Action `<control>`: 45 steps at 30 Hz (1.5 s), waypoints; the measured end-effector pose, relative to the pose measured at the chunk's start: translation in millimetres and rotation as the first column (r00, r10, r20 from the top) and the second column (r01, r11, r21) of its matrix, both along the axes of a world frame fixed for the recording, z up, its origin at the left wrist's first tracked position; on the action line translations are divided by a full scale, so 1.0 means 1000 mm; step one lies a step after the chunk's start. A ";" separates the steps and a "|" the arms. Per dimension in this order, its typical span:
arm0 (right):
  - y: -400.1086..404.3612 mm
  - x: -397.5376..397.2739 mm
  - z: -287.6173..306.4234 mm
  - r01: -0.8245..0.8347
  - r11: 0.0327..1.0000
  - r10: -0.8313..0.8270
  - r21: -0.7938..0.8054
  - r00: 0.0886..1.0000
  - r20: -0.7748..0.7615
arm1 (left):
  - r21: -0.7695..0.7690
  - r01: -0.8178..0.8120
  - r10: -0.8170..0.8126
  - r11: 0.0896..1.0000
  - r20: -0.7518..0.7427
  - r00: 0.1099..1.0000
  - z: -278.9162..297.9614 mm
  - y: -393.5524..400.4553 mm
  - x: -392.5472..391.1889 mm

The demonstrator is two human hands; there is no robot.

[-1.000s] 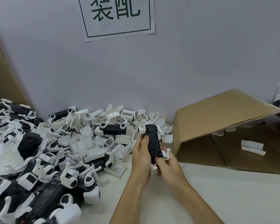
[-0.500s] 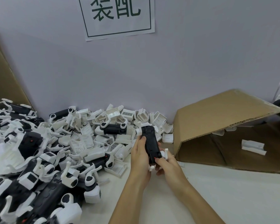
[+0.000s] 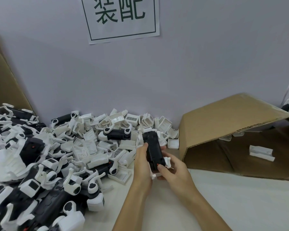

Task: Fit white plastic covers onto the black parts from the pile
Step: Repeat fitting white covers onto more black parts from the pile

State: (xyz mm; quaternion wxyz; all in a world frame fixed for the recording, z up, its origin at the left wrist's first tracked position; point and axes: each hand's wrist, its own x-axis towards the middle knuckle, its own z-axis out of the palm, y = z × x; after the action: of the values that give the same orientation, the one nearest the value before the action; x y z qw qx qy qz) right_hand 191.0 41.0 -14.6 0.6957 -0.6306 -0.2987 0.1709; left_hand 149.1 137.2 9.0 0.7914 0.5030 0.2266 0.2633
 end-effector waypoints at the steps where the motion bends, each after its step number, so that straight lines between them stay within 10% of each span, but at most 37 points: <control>1: 0.000 0.001 0.000 0.013 1.000 -0.013 0.017 1.000 0.009 | -0.009 -0.011 0.010 1.000 -0.012 1.000 -0.001 0.000 0.000; 9: -0.001 0.002 -0.004 0.403 0.903 -0.430 0.150 0.833 0.348 | 0.113 -0.010 0.015 0.994 -0.041 0.999 -0.003 0.010 -0.002; 20: 0.001 -0.002 -0.005 0.323 0.921 -0.342 0.216 0.408 0.847 | 0.155 0.064 -0.071 0.986 0.037 0.997 0.001 0.020 -0.014; 30: -0.003 -0.002 -0.006 0.405 0.912 -0.379 0.065 0.773 0.508 | 0.210 -0.046 0.077 0.977 -0.144 0.987 0.014 0.039 -0.017; 45: 0.050 -0.037 0.003 0.164 0.853 0.235 -0.496 0.728 0.644 | 0.026 -0.341 0.339 0.940 0.070 0.938 0.034 0.067 -0.040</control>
State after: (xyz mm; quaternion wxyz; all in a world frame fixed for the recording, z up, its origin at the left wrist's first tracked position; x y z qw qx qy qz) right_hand 154.5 90.6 -12.1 0.3345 -0.8059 -0.4882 0.0144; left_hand 109.6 204.1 42.8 0.7313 0.4625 0.2795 0.4162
